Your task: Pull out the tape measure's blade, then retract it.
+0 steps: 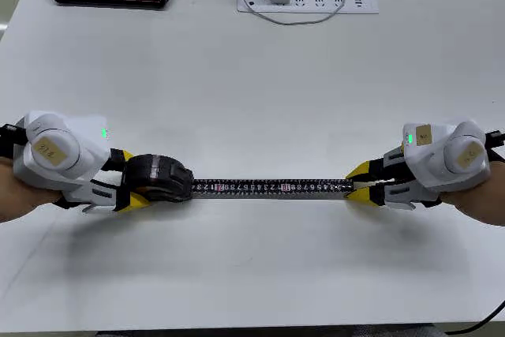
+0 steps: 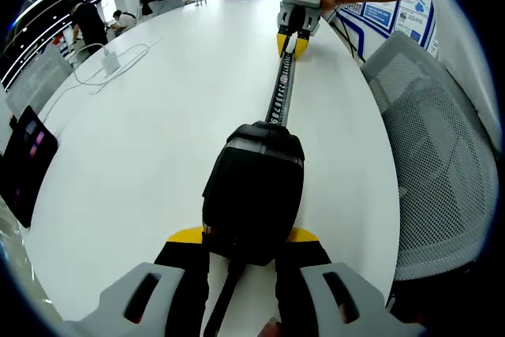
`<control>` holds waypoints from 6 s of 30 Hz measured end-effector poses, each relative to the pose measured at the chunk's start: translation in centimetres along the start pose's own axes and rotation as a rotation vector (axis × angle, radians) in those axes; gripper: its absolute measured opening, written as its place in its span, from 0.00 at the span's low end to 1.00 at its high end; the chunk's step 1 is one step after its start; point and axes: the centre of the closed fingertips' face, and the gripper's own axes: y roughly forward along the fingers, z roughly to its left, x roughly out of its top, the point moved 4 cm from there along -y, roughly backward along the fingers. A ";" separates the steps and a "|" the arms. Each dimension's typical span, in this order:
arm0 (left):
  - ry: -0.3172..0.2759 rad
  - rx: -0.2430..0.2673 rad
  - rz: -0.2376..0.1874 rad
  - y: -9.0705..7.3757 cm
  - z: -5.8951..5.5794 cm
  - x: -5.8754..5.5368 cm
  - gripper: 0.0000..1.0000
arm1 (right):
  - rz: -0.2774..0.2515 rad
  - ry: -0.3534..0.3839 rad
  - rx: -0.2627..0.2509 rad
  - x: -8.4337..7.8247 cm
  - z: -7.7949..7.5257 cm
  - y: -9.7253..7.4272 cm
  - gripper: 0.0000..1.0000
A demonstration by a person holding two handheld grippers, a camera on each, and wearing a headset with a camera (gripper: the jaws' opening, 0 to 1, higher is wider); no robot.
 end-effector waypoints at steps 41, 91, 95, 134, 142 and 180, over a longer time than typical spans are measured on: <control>-0.053 0.028 -0.018 0.1 -0.1 0.2 0.29 | 0.055 -0.024 0.006 0.0 -0.2 0.3 0.12; -0.143 0.054 -0.075 -1.1 -0.6 -0.1 0.49 | -0.029 0.115 -0.081 1.6 0.1 -0.1 0.38; -0.180 0.079 -0.103 -1.9 -1.0 -0.5 0.51 | -0.054 0.164 -0.117 1.4 0.3 -0.3 0.47; -0.387 0.254 -0.271 -5.1 -5.2 -0.2 0.70 | -0.149 0.284 -0.253 1.7 4.2 -3.9 0.73; -0.407 0.293 -0.289 -5.5 -5.7 -0.3 0.75 | -0.140 0.289 -0.278 1.7 4.7 -4.2 0.75; -0.500 0.295 -0.327 -5.9 -9.2 -1.2 0.83 | -0.203 0.365 -0.318 0.2 7.6 -4.9 0.92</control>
